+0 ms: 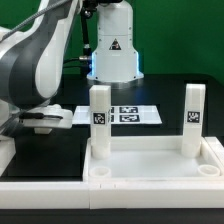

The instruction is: Assemble desk

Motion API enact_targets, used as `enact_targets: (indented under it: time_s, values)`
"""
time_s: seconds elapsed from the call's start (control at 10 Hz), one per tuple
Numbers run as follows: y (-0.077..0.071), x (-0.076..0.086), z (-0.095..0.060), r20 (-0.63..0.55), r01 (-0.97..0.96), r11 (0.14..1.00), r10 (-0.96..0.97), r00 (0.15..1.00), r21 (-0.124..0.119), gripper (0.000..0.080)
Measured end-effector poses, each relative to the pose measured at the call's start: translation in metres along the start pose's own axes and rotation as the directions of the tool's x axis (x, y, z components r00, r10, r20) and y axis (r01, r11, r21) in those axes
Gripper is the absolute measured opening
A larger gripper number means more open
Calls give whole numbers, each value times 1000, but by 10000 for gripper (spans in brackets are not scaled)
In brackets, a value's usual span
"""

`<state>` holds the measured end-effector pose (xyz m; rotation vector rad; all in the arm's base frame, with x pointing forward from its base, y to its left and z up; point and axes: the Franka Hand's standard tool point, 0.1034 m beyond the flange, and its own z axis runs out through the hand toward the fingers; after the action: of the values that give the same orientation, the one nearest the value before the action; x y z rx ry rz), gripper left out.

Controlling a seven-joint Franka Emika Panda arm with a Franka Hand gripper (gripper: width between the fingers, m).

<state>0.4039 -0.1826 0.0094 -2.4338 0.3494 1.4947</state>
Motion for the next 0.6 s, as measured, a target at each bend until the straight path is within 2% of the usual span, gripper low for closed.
enact_targets:
  time_s: [0.2, 0.3, 0.5, 0.6]
  values:
    - [0, 0, 0, 0, 0, 1000, 0, 1000, 1, 387]
    - [1, 0, 0, 0, -1, 1000, 1, 1000, 1, 283]
    - [-1, -3, -3, 5, 1, 1000, -1, 1000, 4, 284]
    - [-6, -11, -9, 9, 7, 1000, -7, 1000, 8, 284]
